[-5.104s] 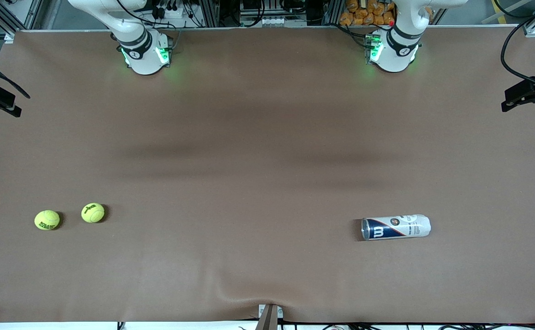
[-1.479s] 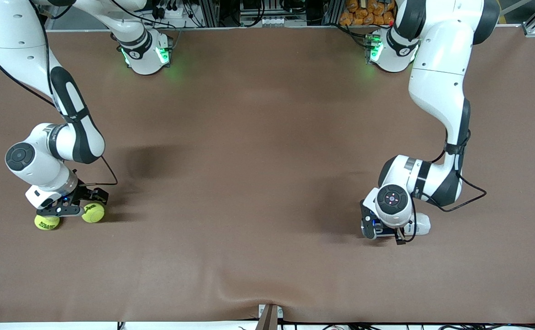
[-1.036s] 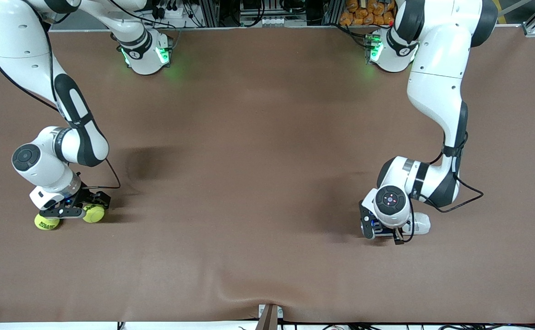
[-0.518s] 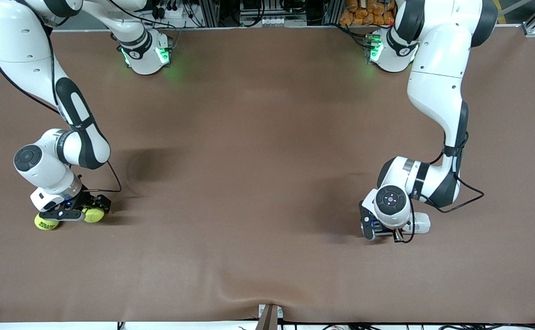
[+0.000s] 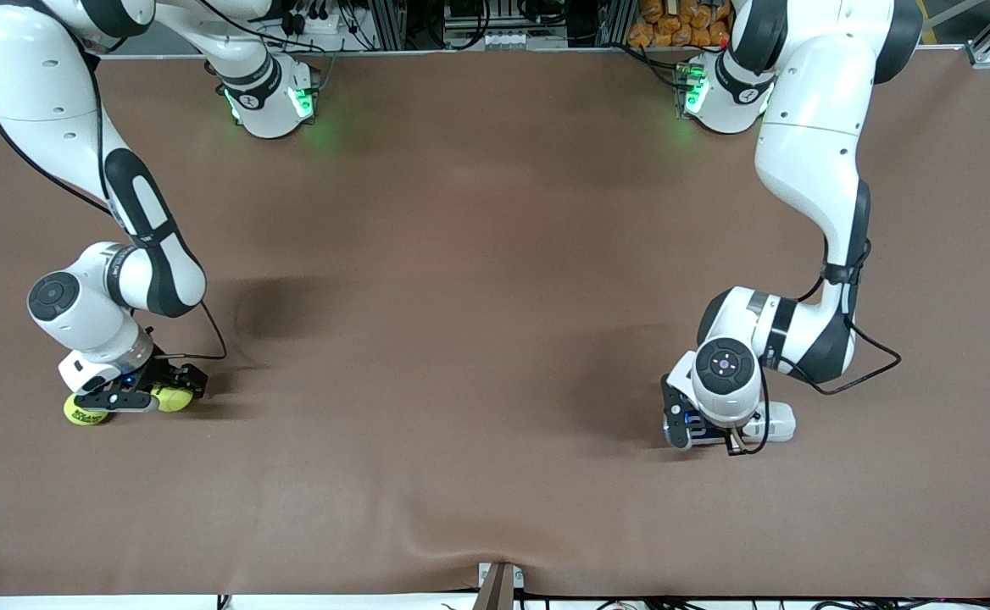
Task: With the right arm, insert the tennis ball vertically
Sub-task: 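Grasp the can with the left gripper while the right gripper grasps a ball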
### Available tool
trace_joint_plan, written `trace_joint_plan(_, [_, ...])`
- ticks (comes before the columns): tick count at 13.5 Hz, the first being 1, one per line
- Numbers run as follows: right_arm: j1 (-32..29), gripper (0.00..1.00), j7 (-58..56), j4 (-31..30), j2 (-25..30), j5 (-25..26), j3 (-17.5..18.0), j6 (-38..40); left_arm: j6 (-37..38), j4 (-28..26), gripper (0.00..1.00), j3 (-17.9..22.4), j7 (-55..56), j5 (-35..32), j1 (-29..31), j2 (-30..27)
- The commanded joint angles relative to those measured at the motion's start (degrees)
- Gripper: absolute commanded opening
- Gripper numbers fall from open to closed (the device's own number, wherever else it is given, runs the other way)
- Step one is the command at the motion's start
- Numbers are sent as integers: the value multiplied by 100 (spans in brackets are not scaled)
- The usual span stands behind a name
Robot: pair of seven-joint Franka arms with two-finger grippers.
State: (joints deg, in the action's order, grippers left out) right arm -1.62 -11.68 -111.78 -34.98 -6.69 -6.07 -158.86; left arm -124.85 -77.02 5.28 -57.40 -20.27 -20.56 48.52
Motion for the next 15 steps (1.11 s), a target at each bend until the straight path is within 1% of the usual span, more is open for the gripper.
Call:
trace_joint_plan(1, [-58, 25, -343, 104, -61, -140, 53, -66, 48, -24, 64, -219, 70, 170, -36, -281])
trace_joint_plan(3, [-58, 0, -370, 130, 0, -140, 53, -49, 48, -15, 64, -290, 193, 776, -44, -404])
trace_joint_plan(4, [-58, 0, -370, 139, 26, -140, 53, -31, 48, 28, 64, -413, 350, 1057, -44, -413])
trace_joint_plan(6, [-40, 0, -370, 130, 175, -140, 53, 82, 22, 291, 64, -763, 833, 1462, -36, -440])
trace_joint_plan(8, [-40, 0, -370, 183, 491, -140, 53, 652, -170, 503, 64, -1177, 1456, 1831, -36, -405])
trace_joint_plan(9, [-31, 0, -361, 287, 640, -140, 53, 1003, -354, 504, 64, -1326, 1694, 2016, -36, -413])
trace_joint_plan(11, [-31, 0, -361, 673, 878, -140, 45, 1959, -854, 495, 63, -1660, 2011, 2385, -27, -414])
trace_joint_plan(13, [-31, 0, -343, 1357, 1028, -131, 27, 3197, -1355, 486, 63, -1889, 2328, 2789, -27, -405])
trace_joint_plan(14, [-40, 0, -335, 1778, 1029, -122, 10, 3865, -1680, 477, 63, -1995, 2425, 2974, -35, -387])
trace_joint_plan(15, [-40, 0, -326, 2131, 1020, -96, 1, 4376, -2005, 468, 63, -2074, 2478, 3167, -35, -370])
